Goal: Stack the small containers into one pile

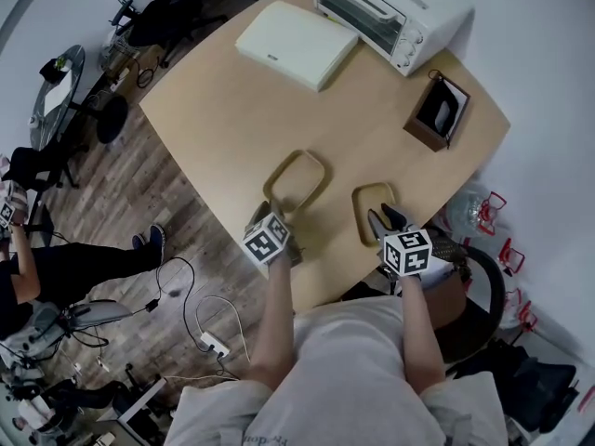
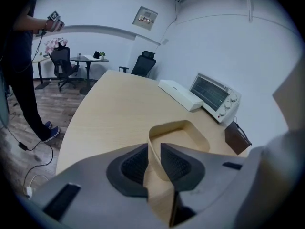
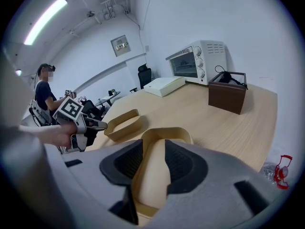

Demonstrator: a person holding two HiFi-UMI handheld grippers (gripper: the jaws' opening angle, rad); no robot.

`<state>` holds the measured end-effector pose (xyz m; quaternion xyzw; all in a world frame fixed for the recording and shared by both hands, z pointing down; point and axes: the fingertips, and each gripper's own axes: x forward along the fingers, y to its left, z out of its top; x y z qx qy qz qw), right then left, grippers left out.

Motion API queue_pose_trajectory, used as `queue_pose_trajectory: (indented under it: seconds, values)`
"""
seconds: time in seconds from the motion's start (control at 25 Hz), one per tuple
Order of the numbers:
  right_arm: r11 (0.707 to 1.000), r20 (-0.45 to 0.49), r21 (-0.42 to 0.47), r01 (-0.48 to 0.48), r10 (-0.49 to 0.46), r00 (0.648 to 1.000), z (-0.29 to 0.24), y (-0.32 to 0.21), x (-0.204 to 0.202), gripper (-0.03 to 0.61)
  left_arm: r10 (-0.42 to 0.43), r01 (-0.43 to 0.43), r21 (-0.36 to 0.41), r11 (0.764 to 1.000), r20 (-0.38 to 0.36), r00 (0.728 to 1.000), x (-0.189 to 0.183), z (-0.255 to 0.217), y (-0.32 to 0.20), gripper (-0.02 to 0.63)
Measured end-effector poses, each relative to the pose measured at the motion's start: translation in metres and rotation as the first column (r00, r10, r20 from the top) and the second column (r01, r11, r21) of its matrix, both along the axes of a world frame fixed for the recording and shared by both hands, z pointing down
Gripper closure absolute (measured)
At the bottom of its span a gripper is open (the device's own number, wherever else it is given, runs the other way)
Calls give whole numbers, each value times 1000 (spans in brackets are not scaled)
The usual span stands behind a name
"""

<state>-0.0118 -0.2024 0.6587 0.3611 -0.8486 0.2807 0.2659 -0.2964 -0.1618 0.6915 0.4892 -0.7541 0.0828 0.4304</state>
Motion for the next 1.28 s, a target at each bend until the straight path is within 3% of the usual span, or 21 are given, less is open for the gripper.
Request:
queue_pose_trajectory:
  seconds: [0.24, 0.44, 0.76, 1.28]
  values:
    - [1000, 0, -2, 1, -1, 1000, 0, -2, -1, 430, -15, 16, 17, 1000, -72, 997, 9, 18, -5, 541]
    - [1000, 1, -8, -3, 4, 1000, 2, -2, 1, 431, -50, 50, -14, 999, -66, 997, 6, 19, -7, 585]
    - [1000, 5, -6, -14, 14, 1000, 0, -2, 6, 436, -39, 38, -22, 999, -54, 998, 5, 19, -8, 594]
    - [1000, 19, -15, -21, 21, 1000, -2, 4, 12, 440, -22, 25, 44, 999, -65, 998, 8, -3, -11, 595]
